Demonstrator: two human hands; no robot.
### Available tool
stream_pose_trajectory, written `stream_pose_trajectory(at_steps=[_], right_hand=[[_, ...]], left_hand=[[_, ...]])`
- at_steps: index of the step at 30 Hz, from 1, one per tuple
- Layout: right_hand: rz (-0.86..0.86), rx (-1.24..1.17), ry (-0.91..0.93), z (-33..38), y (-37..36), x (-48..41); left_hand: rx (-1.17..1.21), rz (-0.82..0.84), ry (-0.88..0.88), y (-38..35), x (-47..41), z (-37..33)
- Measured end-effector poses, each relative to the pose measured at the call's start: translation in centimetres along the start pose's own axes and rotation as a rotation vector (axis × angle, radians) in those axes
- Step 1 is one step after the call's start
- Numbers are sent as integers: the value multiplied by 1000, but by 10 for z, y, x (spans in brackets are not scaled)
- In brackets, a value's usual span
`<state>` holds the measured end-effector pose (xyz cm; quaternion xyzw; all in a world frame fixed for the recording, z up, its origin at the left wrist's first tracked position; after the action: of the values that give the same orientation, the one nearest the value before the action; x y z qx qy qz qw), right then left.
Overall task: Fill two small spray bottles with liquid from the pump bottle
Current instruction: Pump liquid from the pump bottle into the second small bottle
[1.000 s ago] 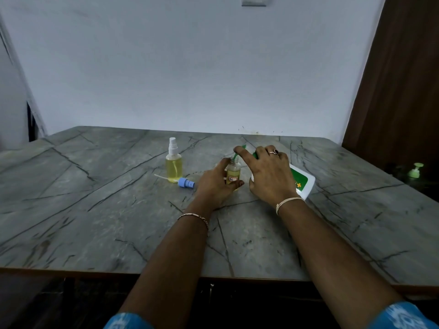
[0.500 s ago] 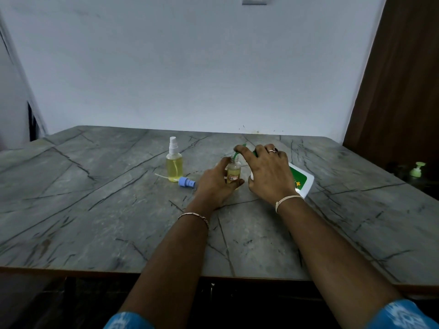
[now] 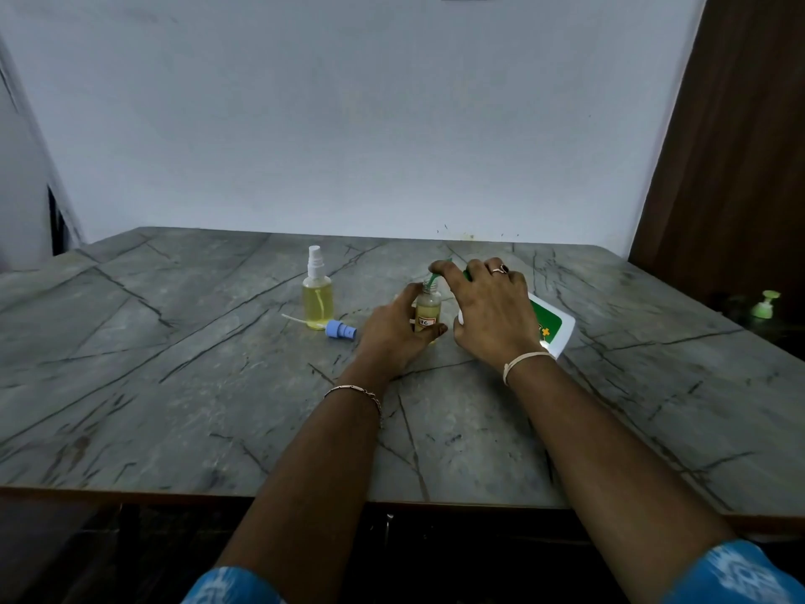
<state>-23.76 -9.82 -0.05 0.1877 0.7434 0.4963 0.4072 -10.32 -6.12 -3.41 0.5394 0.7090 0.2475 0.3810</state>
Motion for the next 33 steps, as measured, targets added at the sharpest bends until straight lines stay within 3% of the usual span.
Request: stream_pose_trajectory(at_steps=[33], right_hand=[[6,97,3,-3,-5,0]], left_hand=[[2,2,6,0,-2,4]])
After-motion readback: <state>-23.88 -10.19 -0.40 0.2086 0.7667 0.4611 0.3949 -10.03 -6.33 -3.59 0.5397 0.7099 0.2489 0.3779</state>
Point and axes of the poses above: each hand's wrist, its own x-axis away from the middle knuckle, its own y-axis out of the back of the hand, z = x × y, the point moved 2 cm from there along -x, towards the middle knuckle, and after that the axes turned 15 degrees about z, right-handed, at the moved point
